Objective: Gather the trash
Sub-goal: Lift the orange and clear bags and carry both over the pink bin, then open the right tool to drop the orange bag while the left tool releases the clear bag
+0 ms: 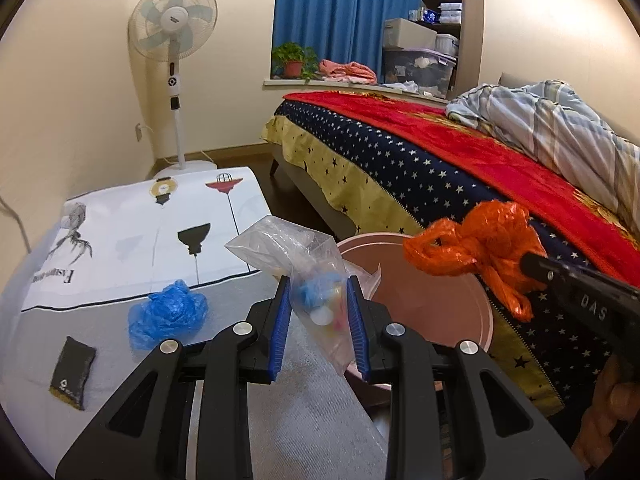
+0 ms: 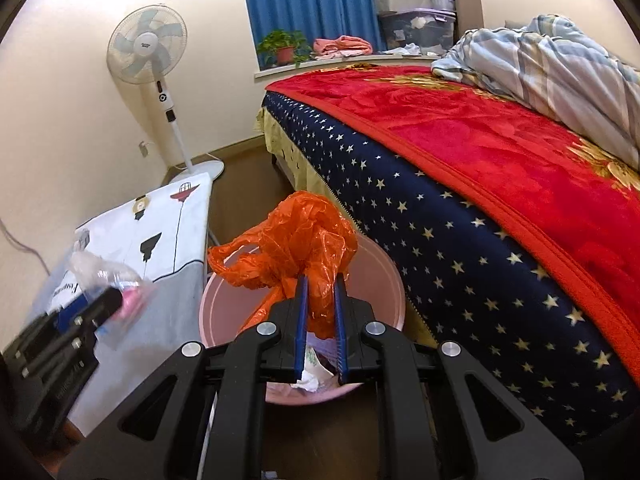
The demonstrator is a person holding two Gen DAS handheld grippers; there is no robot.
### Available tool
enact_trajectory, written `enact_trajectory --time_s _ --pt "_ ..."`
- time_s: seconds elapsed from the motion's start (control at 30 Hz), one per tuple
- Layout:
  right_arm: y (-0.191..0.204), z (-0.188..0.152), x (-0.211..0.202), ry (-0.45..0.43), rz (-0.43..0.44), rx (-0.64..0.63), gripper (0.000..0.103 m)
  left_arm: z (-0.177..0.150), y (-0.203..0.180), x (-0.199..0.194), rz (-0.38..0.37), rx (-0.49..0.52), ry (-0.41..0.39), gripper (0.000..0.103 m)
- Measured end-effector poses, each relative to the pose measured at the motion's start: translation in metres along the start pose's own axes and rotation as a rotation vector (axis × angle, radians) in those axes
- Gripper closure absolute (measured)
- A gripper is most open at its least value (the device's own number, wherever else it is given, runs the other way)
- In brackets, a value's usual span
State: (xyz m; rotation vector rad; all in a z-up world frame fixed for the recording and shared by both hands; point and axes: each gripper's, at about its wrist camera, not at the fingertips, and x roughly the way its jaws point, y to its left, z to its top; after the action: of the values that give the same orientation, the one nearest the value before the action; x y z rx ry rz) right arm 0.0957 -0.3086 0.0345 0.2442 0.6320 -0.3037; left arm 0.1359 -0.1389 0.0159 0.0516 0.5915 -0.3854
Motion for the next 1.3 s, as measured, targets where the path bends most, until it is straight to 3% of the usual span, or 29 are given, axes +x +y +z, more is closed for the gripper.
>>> enact_trajectory --time_s 0.73,1.3 --pt "-0.01 0.004 0.044 -0.027 -0.12 0.027 0.091 -0.01 -0.027 0.067 -0.081 0.03 0.074 0.076" --pt "-0.014 0.005 0.045 -0.032 -0.149 0.044 0.091 -0.01 -0.028 0.074 -0.101 0.012 0.084 0.076"
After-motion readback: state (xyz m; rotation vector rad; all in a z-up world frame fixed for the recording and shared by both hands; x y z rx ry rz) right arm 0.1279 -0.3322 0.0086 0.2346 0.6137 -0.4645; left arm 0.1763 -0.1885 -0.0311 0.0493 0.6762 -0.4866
